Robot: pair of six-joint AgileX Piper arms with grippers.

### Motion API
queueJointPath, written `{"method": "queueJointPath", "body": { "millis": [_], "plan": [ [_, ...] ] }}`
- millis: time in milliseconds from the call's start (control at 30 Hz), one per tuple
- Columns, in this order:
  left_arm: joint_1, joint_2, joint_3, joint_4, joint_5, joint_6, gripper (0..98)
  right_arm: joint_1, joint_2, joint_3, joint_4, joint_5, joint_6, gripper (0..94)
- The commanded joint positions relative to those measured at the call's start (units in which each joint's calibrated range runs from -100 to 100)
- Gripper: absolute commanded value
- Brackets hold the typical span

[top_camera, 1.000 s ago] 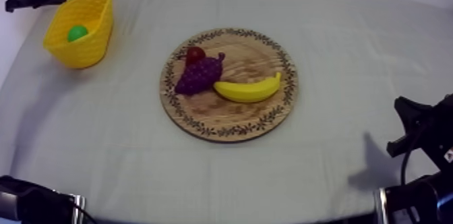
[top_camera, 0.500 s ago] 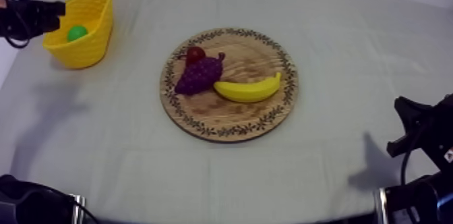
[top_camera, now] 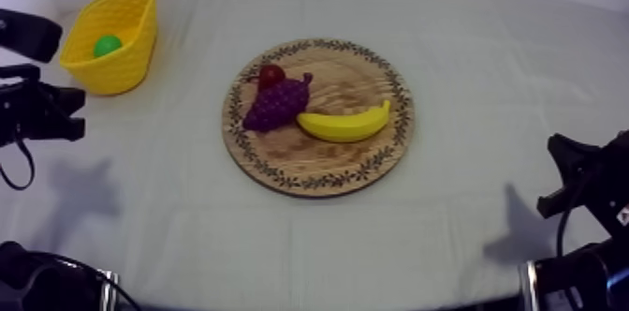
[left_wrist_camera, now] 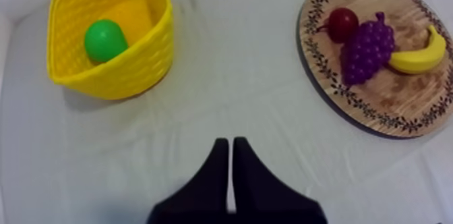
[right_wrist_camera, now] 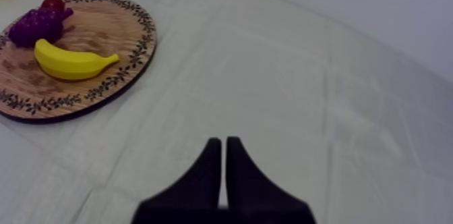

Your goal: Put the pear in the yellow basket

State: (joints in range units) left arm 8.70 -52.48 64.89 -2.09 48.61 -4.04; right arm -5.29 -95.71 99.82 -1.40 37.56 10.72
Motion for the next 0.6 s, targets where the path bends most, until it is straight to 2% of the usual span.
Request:
{"method": "queueJointPath", "body": {
  "millis": [0,100,333,567],
  "plan": [
    [0.09,-7.43,6.82,1.61,-2.39,-3.98,0.0,0.00,-0.04,-0.05,0.01,0.02,0.01,0.4],
    [0.27,-13.37,12.08,3.21,-4.88,-6.62,0.0,0.00,-0.04,-0.05,0.01,0.02,0.02,0.4],
    [-0.18,-25.28,24.22,4.13,-7.41,-5.83,0.0,0.00,-0.04,-0.05,0.01,0.02,0.01,0.4],
    [-1.18,-35.73,28.79,4.94,-5.88,-7.98,0.0,0.00,-0.04,-0.05,0.01,0.02,0.03,0.4]
  ]
}}
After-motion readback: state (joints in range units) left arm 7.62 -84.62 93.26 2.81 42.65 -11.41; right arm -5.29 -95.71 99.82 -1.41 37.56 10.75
